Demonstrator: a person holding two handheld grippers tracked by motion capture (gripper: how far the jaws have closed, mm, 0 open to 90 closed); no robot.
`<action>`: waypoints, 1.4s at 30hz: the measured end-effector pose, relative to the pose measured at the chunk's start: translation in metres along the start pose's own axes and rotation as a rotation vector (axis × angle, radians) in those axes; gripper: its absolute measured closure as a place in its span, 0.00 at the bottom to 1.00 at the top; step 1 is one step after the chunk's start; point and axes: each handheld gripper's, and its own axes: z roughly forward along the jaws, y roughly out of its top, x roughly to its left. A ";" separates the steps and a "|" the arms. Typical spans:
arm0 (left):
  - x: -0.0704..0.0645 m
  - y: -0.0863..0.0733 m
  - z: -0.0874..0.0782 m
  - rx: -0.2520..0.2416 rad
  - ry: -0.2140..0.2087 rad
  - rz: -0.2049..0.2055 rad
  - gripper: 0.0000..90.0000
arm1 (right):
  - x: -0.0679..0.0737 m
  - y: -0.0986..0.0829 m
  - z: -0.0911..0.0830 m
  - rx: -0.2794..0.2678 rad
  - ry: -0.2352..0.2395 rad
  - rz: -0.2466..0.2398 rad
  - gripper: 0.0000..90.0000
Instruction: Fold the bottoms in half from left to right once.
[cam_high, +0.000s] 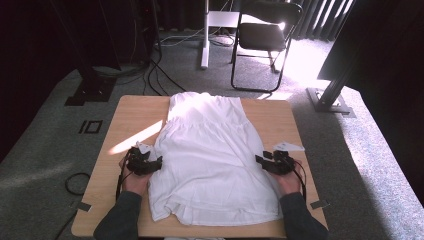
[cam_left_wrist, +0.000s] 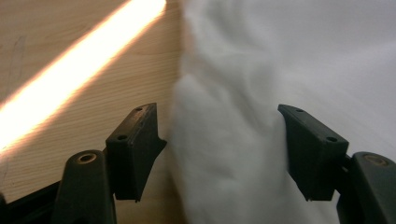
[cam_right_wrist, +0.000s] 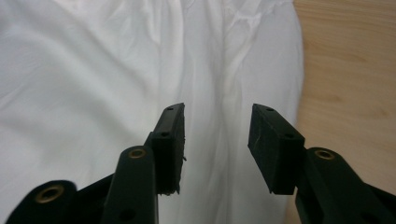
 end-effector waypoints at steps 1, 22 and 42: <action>0.004 0.000 0.004 0.001 -0.012 -0.027 0.35 | -0.002 0.005 0.011 0.010 -0.003 -0.010 0.59; -0.004 0.003 -0.016 0.005 -0.136 0.066 0.96 | -0.020 0.061 0.060 -0.071 -0.092 0.060 0.97; 0.001 0.049 -0.008 -0.076 -0.076 0.043 0.37 | -0.041 0.025 0.086 0.088 -0.142 0.092 0.92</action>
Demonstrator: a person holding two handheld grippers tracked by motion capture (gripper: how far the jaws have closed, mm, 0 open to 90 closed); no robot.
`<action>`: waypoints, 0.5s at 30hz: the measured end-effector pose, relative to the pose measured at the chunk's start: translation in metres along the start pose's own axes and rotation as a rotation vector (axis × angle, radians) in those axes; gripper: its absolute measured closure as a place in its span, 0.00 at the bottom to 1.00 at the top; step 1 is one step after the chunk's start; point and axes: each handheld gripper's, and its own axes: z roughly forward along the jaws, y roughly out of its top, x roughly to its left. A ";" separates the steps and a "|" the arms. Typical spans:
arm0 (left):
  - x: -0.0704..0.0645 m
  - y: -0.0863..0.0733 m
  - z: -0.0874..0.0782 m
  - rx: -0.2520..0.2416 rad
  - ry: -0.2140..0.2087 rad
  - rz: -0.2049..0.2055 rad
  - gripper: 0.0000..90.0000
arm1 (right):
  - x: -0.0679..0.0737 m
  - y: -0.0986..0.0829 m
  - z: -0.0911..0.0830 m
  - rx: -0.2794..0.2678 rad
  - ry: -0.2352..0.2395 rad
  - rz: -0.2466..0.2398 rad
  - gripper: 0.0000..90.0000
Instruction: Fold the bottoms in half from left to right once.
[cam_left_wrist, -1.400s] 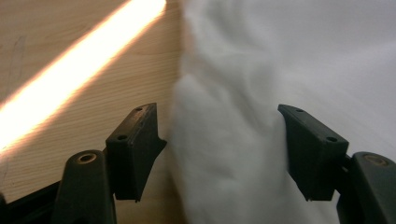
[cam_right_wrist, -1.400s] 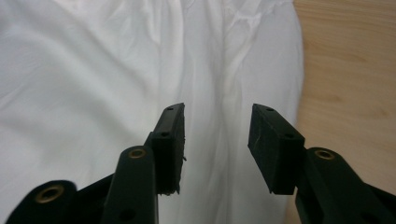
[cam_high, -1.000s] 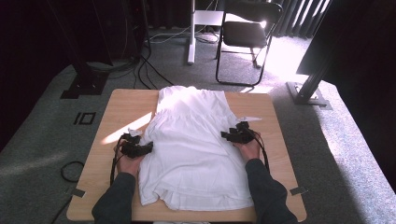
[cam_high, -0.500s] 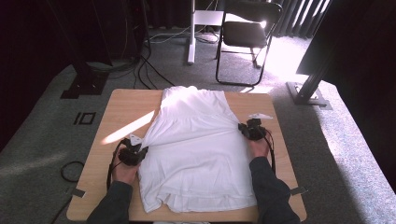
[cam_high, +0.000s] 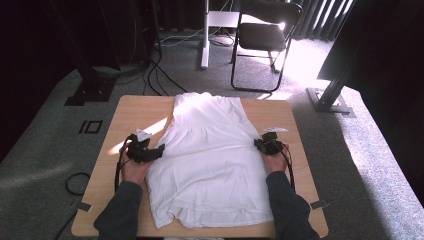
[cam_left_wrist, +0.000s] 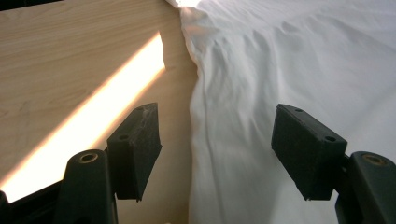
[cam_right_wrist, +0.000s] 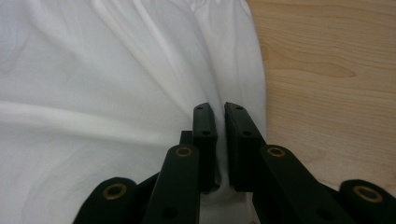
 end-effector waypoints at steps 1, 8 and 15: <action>0.002 0.004 0.010 0.011 -0.003 -0.011 0.37 | -0.001 0.000 0.000 -0.003 0.006 0.002 0.93; 0.002 -0.005 0.062 0.145 -0.026 -0.044 0.86 | -0.001 -0.003 -0.002 -0.009 0.015 0.014 0.95; -0.006 -0.024 0.042 0.121 -0.013 0.014 0.99 | 0.005 -0.016 -0.014 -0.005 0.031 0.025 0.97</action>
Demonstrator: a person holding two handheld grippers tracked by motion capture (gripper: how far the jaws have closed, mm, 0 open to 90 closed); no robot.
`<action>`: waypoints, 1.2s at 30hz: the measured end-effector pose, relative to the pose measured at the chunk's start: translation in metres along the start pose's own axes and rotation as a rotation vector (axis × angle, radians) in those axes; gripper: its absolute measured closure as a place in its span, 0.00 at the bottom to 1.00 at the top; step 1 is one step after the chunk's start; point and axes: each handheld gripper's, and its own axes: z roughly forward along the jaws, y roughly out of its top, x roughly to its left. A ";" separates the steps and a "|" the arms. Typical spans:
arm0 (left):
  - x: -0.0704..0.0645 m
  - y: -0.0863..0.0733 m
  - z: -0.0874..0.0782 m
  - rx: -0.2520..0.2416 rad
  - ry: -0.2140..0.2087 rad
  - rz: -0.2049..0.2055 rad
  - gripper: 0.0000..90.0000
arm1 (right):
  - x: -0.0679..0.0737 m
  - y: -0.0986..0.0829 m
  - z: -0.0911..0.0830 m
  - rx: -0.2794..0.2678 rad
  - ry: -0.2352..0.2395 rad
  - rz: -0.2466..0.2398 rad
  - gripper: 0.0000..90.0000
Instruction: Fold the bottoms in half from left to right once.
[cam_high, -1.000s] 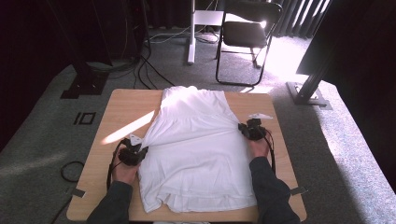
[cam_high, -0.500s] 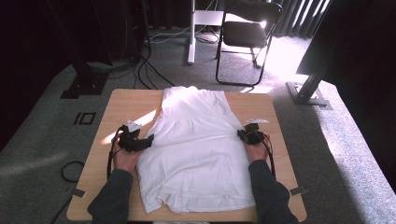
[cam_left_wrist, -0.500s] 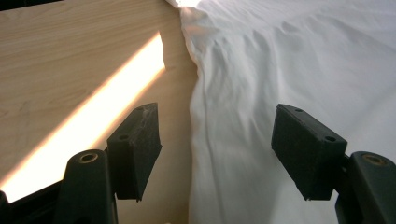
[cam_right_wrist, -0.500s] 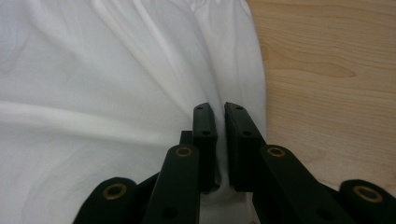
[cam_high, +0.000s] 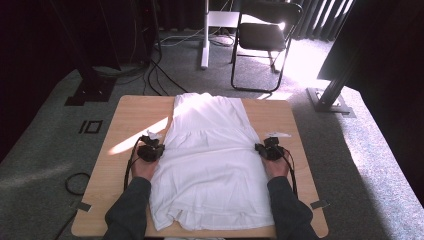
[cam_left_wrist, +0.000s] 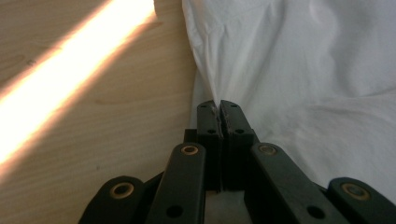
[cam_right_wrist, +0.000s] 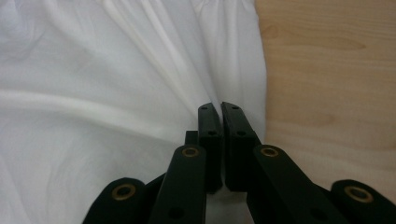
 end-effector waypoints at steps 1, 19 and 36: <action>-0.002 -0.004 -0.004 0.001 -0.005 0.007 0.99 | 0.002 -0.003 -0.004 0.005 -0.004 -0.011 0.97; -0.033 -0.071 -0.083 -0.038 -0.079 0.067 0.75 | 0.037 -0.077 -0.096 0.084 0.064 -0.076 0.75; -0.015 -0.020 -0.040 -0.063 -0.095 -0.037 0.52 | 0.047 0.025 0.011 0.098 0.216 -0.056 0.67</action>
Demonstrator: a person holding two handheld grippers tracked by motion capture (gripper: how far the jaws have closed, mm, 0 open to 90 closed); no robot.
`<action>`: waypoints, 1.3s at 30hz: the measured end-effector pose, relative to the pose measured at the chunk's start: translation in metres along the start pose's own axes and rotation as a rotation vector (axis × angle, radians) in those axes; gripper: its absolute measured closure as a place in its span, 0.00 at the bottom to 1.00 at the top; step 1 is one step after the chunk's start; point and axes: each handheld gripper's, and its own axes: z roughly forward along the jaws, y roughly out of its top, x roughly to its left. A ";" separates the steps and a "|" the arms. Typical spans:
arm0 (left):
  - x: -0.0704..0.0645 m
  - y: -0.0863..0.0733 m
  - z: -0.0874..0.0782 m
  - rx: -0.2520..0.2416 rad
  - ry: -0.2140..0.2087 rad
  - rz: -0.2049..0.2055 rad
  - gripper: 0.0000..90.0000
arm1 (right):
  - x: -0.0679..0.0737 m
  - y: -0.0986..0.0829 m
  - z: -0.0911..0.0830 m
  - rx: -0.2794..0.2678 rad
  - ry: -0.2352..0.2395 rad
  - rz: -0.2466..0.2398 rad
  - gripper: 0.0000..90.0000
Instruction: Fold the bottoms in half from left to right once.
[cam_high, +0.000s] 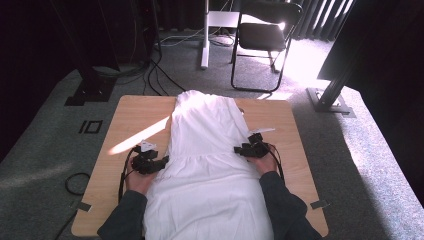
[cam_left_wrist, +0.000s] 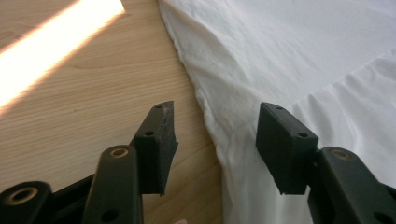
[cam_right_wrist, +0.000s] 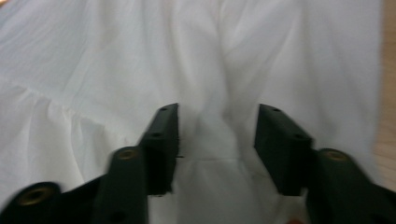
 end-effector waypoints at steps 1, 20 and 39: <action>-0.001 0.000 0.002 0.001 -0.004 0.005 0.51 | 0.002 -0.001 0.001 0.005 0.022 -0.019 0.78; -0.016 0.034 0.008 -0.046 -0.018 0.053 0.40 | -0.020 -0.026 -0.019 -0.081 -0.248 -0.062 0.94; -0.026 0.021 0.041 0.070 -0.077 0.063 0.93 | -0.013 -0.036 -0.020 -0.062 -0.226 -0.047 0.95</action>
